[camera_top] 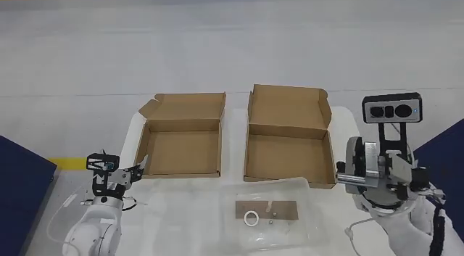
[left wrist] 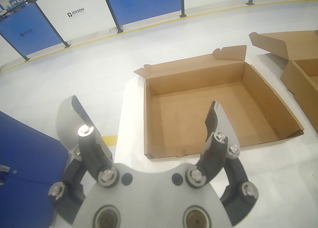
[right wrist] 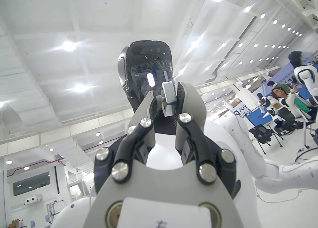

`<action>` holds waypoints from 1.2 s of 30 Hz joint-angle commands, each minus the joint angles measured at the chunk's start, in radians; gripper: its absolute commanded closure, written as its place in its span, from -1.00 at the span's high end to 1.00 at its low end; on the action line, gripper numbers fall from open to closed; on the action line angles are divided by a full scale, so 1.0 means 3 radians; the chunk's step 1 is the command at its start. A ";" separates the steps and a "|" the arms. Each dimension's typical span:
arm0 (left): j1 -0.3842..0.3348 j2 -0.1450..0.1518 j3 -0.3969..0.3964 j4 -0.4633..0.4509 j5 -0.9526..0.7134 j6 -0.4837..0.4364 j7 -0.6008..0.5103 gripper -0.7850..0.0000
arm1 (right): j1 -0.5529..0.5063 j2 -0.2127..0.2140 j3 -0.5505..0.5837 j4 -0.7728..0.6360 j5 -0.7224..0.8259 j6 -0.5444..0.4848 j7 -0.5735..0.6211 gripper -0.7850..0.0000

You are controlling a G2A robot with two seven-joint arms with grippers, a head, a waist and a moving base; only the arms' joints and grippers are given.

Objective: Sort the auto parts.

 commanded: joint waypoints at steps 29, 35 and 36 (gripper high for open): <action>0.0000 0.0000 0.0000 0.0000 0.0000 0.0000 0.0000 1.00 | -0.0152 -0.0069 0.0559 0.0019 -0.0607 0.0318 0.0137 -1.00; 0.0000 0.0000 0.0000 0.0000 0.0000 0.0000 0.0000 1.00 | -0.0443 -0.0055 0.1022 0.0117 -0.0971 0.0402 0.0336 -1.00; 0.0000 0.0000 0.0000 0.0000 0.0000 0.0000 0.0000 1.00 | -0.0501 -0.0053 0.1101 0.0123 -0.1031 0.0406 0.0370 -1.00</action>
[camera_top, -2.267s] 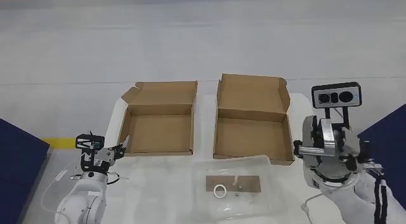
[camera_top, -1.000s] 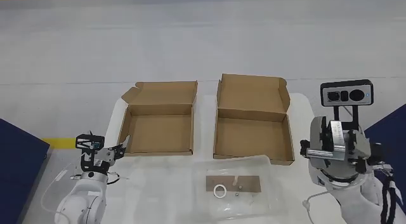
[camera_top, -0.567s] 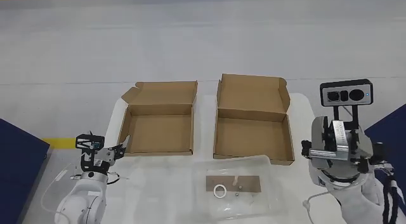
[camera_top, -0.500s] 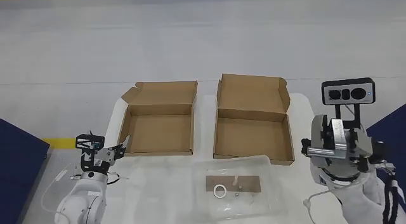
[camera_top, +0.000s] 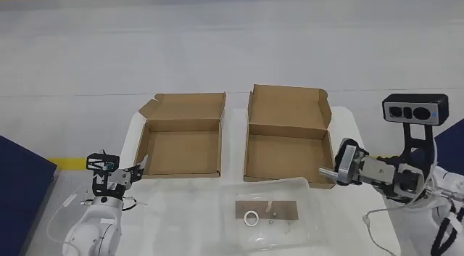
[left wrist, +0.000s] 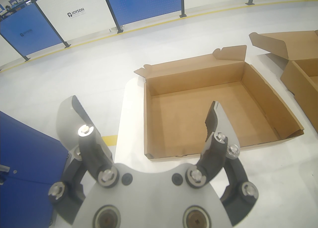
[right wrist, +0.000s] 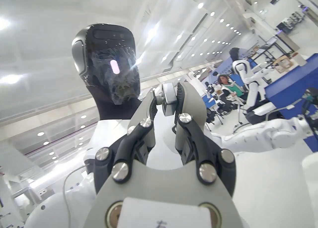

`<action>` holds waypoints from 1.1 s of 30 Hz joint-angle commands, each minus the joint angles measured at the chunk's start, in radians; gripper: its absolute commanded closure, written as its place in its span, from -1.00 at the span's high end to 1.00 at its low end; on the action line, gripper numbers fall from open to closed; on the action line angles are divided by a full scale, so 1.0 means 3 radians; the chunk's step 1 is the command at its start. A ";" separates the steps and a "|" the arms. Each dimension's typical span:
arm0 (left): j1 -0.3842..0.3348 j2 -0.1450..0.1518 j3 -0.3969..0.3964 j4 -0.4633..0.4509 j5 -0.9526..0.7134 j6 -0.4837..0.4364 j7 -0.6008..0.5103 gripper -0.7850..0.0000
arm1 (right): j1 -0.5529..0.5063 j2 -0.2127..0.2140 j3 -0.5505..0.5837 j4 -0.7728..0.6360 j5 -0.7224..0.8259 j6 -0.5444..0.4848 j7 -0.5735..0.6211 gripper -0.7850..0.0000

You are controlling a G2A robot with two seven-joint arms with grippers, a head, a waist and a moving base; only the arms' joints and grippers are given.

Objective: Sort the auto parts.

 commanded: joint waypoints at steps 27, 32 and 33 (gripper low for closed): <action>0.0000 0.0000 0.0000 0.0000 0.0000 0.0000 0.0000 1.00 | -0.0516 0.0019 0.0821 0.0037 -0.2093 0.0454 -0.0161 -1.00; 0.0000 0.0000 0.0000 0.0000 0.0000 0.0000 0.0000 1.00 | -0.0630 0.0024 0.0917 -0.0044 -0.2873 0.0599 -0.0266 -1.00; 0.0000 0.0000 0.0000 0.0000 0.0000 0.0000 0.0000 1.00 | -0.0650 0.0024 0.0914 -0.0051 -0.2981 0.0611 -0.0283 -1.00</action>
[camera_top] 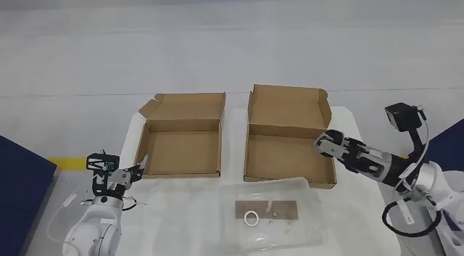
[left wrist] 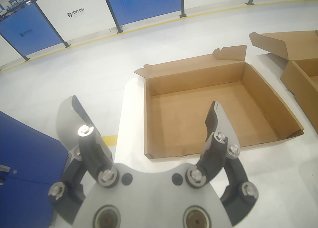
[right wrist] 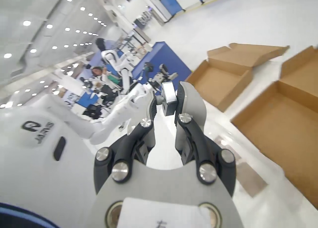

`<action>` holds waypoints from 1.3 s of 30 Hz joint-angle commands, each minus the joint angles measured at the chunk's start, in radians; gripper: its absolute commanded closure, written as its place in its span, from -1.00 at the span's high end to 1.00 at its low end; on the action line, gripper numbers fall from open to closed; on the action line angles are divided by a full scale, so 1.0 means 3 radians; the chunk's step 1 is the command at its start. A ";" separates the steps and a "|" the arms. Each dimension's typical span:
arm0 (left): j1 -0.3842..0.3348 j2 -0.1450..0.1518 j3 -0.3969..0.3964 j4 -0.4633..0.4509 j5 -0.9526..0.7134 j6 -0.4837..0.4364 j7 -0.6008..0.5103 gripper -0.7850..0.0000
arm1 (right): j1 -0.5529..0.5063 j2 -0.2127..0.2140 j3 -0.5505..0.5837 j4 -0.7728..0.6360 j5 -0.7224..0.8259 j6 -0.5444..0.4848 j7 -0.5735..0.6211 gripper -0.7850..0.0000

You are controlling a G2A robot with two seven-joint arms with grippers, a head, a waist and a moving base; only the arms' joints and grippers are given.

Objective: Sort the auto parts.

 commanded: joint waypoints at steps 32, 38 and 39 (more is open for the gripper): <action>0.0000 0.0000 0.0000 0.0000 0.0000 0.0000 0.0000 1.00 | 0.0596 -0.0005 -0.1349 0.0295 -0.2816 0.1386 0.0089 -1.00; 0.0000 0.0000 0.0000 0.0000 0.0000 0.0000 0.0000 1.00 | 0.0830 -0.0050 -0.1705 0.0587 -0.3020 0.1502 0.0083 -1.00; 0.0000 0.0000 0.0000 0.0000 0.0000 0.0000 0.0000 1.00 | 0.0830 -0.0050 -0.1705 0.0587 -0.3020 0.1502 0.0083 -1.00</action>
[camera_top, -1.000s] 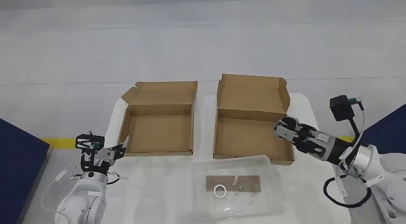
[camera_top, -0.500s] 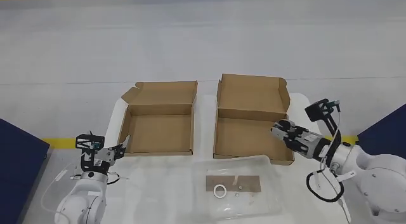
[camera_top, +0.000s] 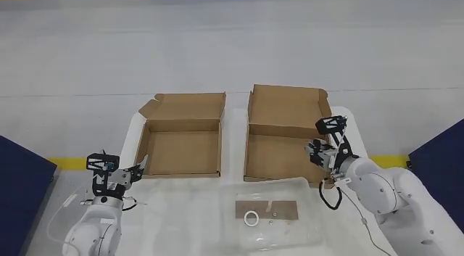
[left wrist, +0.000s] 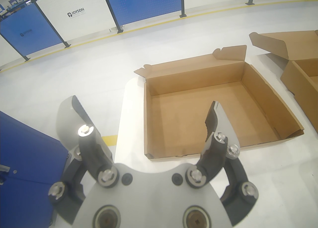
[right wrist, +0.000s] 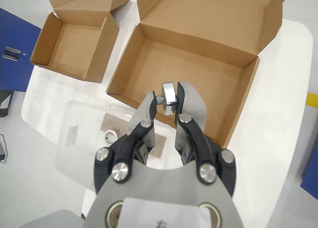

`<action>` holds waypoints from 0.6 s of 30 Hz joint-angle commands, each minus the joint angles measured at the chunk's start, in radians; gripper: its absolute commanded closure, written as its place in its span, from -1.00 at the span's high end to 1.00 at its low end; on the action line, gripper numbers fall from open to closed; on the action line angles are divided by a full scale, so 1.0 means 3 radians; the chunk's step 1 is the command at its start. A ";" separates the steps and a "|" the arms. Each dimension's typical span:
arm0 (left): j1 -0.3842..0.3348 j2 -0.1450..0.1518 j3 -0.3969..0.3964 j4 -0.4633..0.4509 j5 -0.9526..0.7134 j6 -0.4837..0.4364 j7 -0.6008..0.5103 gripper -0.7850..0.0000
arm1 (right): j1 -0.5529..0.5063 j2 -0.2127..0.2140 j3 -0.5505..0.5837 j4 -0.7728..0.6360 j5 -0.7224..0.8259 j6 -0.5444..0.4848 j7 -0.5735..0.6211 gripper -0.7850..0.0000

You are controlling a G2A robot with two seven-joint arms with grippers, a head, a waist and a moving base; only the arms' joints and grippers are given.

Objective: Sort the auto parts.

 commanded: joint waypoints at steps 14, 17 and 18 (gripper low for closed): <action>0.0000 0.0000 0.0000 0.0000 0.0000 0.0000 0.0000 1.00 | 0.0137 -0.0035 -0.0216 0.0195 -0.0244 0.0110 0.0018 -1.00; 0.0000 0.0000 0.0000 0.0000 0.0000 0.0000 0.0000 1.00 | 0.0383 -0.0079 -0.0412 0.0442 -0.0304 0.0230 0.0070 -1.00; 0.0000 0.0000 0.0000 0.0000 0.0000 0.0000 0.0000 1.00 | 0.0477 -0.0098 -0.0479 0.0539 -0.0315 0.0280 0.0092 -1.00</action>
